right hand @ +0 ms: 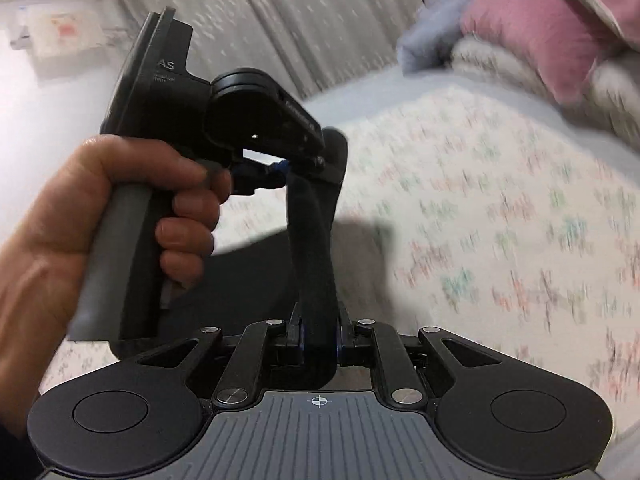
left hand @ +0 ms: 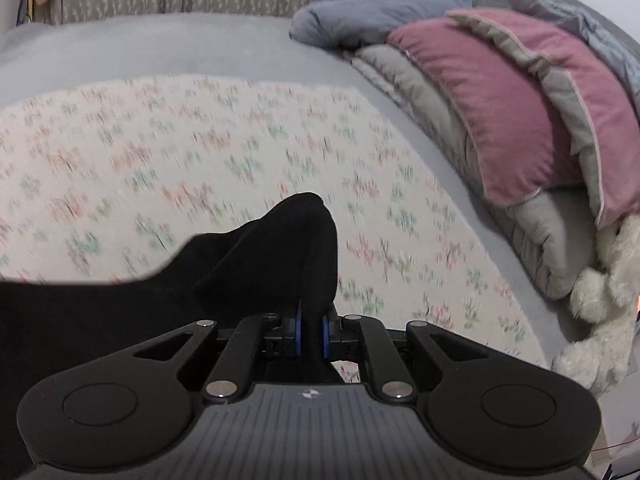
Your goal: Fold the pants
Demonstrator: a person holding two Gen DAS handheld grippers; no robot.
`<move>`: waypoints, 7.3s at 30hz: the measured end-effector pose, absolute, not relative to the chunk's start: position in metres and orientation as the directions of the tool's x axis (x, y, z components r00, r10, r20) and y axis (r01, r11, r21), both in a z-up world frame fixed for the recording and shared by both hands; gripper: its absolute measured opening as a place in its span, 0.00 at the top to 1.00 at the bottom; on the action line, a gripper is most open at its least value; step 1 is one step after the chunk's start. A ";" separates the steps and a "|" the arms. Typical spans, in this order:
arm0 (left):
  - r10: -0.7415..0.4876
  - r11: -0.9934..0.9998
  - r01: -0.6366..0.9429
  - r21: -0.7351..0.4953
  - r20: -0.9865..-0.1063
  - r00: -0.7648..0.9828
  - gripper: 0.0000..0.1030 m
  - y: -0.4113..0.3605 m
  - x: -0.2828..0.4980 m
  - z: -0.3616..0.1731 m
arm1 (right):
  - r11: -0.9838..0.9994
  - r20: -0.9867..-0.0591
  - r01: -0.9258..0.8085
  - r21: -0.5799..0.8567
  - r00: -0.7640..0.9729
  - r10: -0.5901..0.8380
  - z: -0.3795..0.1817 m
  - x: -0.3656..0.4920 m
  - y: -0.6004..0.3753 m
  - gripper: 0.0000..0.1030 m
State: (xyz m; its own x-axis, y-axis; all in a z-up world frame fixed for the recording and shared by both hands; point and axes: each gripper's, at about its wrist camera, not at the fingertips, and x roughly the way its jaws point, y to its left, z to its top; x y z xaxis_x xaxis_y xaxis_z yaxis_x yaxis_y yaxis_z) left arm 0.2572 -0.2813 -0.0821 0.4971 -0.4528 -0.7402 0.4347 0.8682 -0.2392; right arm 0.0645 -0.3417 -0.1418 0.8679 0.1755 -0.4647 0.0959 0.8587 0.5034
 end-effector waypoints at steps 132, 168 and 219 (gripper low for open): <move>-0.366 0.929 0.308 -0.207 -0.640 0.676 0.54 0.064 0.228 -0.101 | 0.892 -0.517 -0.193 0.409 0.756 0.401 -0.179 0.256 -0.202 0.39; -0.562 0.804 0.161 -0.572 -0.643 0.519 0.00 0.108 0.288 -0.132 | 0.600 -0.435 0.048 0.798 0.735 0.520 -0.203 0.220 -0.248 0.13; -0.563 0.785 0.194 -0.588 -0.547 0.620 0.56 -0.028 0.332 -0.125 | 0.882 -0.544 -0.104 0.460 0.752 0.372 -0.143 0.317 -0.329 0.78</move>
State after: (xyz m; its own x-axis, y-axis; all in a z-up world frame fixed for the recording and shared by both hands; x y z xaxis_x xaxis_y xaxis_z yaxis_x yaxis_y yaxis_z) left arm 0.3321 -0.0284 -0.1251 0.6199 -0.5627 -0.5470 0.1944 0.7854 -0.5877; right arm 0.3169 -0.3291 -0.1432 0.7522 0.3724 -0.5436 -0.1041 0.8818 0.4600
